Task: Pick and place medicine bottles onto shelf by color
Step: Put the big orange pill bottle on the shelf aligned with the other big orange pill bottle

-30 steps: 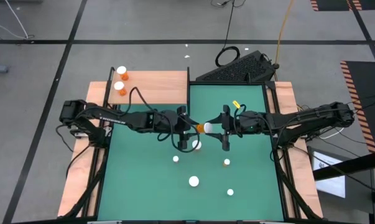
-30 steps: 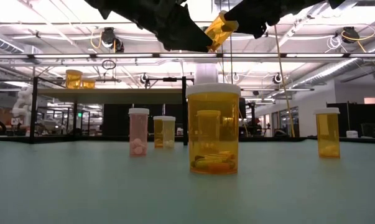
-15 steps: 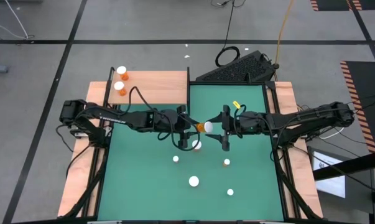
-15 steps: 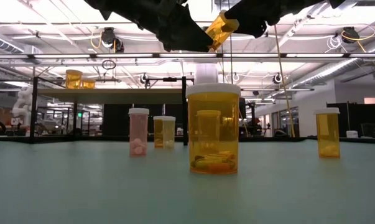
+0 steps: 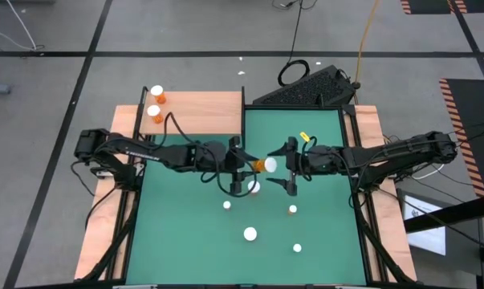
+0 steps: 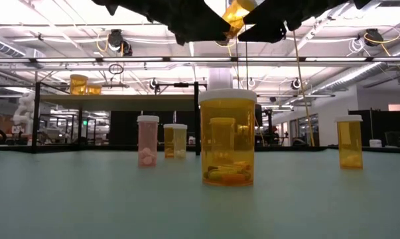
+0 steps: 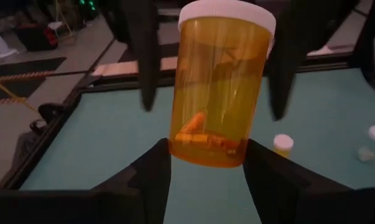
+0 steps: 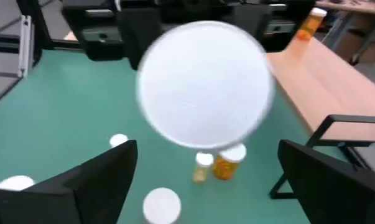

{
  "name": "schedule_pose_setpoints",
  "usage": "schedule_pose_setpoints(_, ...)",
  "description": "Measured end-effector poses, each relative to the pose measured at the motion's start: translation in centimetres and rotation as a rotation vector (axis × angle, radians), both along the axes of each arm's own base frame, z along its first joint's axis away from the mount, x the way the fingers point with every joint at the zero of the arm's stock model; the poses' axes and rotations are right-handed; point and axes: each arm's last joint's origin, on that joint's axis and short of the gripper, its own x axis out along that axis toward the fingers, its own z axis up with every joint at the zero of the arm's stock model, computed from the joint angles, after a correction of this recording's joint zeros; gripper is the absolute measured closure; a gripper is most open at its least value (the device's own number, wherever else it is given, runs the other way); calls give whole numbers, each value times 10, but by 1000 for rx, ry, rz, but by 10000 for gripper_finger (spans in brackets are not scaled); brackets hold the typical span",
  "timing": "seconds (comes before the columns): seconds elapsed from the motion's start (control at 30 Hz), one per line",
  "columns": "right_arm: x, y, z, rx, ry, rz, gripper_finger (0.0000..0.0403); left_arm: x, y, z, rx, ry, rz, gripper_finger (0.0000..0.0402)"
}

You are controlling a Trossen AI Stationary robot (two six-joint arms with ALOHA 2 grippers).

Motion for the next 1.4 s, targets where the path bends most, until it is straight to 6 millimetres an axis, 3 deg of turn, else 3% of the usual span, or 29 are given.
schedule_pose_setpoints(0.2,1,0,2,-42,-19,-3,21,-2,-4,9,-4,-52,-14,213)
schedule_pose_setpoints(0.43,-2,1,-9,-51,-205,6,22,-1,-5,18,6,-142,-19,217)
schedule_pose_setpoints(0.77,-43,-3,-21,-82,-586,26,23,1,-4,33,30,-296,-21,212)
schedule_pose_setpoints(0.97,-48,-1,-21,-96,-692,98,23,1,-4,41,26,-384,-19,211)
schedule_pose_setpoints(1.13,-48,-1,-20,-87,-721,96,23,7,-4,36,0,-404,-22,211)
schedule_pose_setpoints(1.4,-48,-1,-19,-64,-735,94,23,27,-6,10,-58,-430,-53,211)
